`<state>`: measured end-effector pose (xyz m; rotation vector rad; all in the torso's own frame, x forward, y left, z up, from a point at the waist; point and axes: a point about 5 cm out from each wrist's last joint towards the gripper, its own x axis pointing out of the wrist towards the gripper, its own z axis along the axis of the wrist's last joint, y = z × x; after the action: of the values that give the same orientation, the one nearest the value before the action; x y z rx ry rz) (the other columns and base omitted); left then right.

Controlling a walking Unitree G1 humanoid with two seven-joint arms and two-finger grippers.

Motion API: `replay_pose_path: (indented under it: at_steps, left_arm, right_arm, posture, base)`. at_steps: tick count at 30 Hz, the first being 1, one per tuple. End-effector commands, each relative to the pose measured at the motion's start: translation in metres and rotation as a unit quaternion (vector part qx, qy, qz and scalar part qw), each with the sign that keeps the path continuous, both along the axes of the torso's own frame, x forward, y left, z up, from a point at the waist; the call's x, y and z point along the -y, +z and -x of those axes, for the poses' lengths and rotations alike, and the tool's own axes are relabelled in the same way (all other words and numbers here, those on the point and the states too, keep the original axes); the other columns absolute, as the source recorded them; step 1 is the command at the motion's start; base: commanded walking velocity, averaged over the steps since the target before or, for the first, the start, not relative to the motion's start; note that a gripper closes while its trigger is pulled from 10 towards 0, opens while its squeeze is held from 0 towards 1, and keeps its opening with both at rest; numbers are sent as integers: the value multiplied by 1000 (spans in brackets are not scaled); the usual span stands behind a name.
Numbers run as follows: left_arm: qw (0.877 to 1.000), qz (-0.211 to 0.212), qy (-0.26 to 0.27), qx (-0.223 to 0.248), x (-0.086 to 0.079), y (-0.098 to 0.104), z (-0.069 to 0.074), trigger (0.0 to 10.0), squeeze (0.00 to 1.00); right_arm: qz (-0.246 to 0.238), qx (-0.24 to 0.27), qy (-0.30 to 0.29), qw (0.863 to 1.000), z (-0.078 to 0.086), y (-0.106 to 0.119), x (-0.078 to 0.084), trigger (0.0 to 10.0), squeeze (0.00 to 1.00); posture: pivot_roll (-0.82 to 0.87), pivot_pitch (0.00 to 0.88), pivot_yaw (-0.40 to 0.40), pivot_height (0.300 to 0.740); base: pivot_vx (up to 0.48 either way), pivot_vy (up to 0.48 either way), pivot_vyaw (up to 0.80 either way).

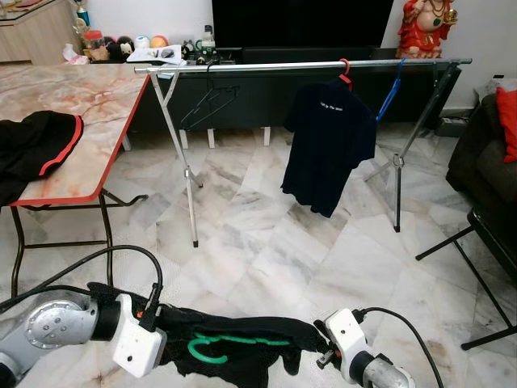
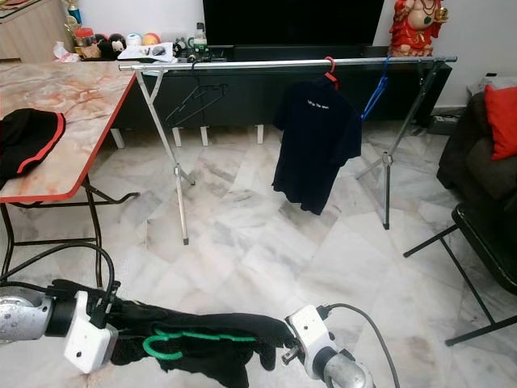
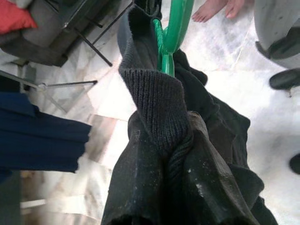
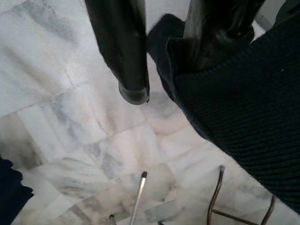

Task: Hang hanger

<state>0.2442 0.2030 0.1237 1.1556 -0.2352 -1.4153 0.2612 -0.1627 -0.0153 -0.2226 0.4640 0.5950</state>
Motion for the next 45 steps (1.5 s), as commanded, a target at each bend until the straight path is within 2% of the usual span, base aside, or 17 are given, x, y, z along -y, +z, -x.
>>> replay_pose_path:
  at_steps: [1, 6, 8, 12, 13, 18, 22, 24, 26, 28, 29, 30, 33, 38, 39, 42, 45]
  left_arm:
    - [1000, 13, -12, 5, 7, 4, 1, 10000, 0]
    - [1000, 14, -10, -4, 10, 2, 2, 10000, 0]
    - [1000, 18, -7, -6, 13, 1, 2, 10000, 0]
    - [1000, 23, -1, -12, 15, -1, 2, 10000, 0]
    - [999, 26, 2, -18, 17, -2, 3, 10000, 0]
    - [999, 33, 10, -26, 20, -5, 4, 10000, 0]
    - [998, 40, 10, -37, 25, -6, 6, 10000, 0]
    - [998, 42, 11, -38, 25, -6, 7, 10000, 0]
    - [998, 43, 13, -40, 25, -6, 7, 10000, 0]
    - [998, 42, 13, -41, 25, -6, 7, 10000, 0]
    - [998, 42, 13, -42, 25, -6, 7, 10000, 0]
    - [998, 42, 13, -42, 25, -6, 7, 10000, 0]
    - [998, 39, 15, -44, 25, -6, 7, 10000, 0]
    - [998, 40, 36, -22, 25, -8, 2, 10000, 0]
    - [996, 52, 69, -9, 25, -9, -6, 10000, 0]
    - [993, 56, 107, 6, 25, -10, -16, 10000, 0]
    - [988, 58, 145, -13, 27, -15, -19, 10000, 0]
  right_arm:
    - [-4, -7, 17, 1000, 0, 1, 0, 10000, 1000]
    - [-15, -14, 66, 998, 1, 3, -5, 10000, 1000]
    - [-21, -41, 128, 991, 6, 3, -8, 10000, 1000]
    - [-33, -70, 180, 981, 11, 4, -8, 10000, 973]
    - [-37, -74, 226, 971, 12, 10, -7, 10000, 0]
    - [-45, -72, 257, 963, 10, 20, -4, 10000, 0]
    - [-28, -78, 281, 956, 10, 27, 3, 10000, 0]
    - [-26, -78, 282, 956, 9, 29, 5, 10000, 0]
    - [-24, -66, 257, 964, 2, 34, 11, 10000, 0]
    - [-40, -68, 248, 966, 0, 35, 13, 10000, 0]
    - [-61, -77, 243, 965, 0, 37, 13, 10000, 353]
    - [-68, -80, 243, 964, 1, 37, 13, 10000, 1000]
    - [-91, -88, 254, 959, 4, 40, 11, 10000, 1000]
    - [-84, -53, 211, 972, -4, 46, 20, 10000, 1000]
    - [-70, -40, 189, 979, -9, 47, 23, 10000, 1000]
    - [-69, -38, 178, 981, -11, 49, 25, 10000, 1000]
    - [-71, -47, 192, 978, -8, 50, 23, 10000, 1000]
  posture:
    - [82, 93, 13, 740]
    - [79, 94, 11, 740]
    - [79, 94, 11, 740]
    - [79, 94, 11, 740]
    - [79, 97, 12, 740]
    - [79, 97, 12, 740]
    - [79, 97, 12, 740]
    - [79, 97, 12, 740]
    - [79, 97, 12, 740]
    - [76, 100, 14, 740]
    - [76, 100, 14, 740]
    - [76, 100, 14, 740]
    - [78, 101, 15, 740]
    - [76, 100, 18, 740]
    - [76, 98, 20, 740]
    - [73, 94, 21, 740]
    - [72, 92, 21, 740]
  base:
    - [0, 0, 0]
    - [0, 0, 0]
    - [0, 0, 0]
    - [0, 0, 0]
    - [0, 0, 0]
    - [0, 0, 0]
    - [0, 0, 0]
    - [0, 0, 0]
    - [0, 0, 0]
    - [0, 0, 0]
    - [0, 0, 0]
    - [0, 0, 0]
    - [0, 0, 0]
    - [0, 0, 0]
    - [0, 0, 0]
    - [0, 0, 0]
    - [0, 0, 0]
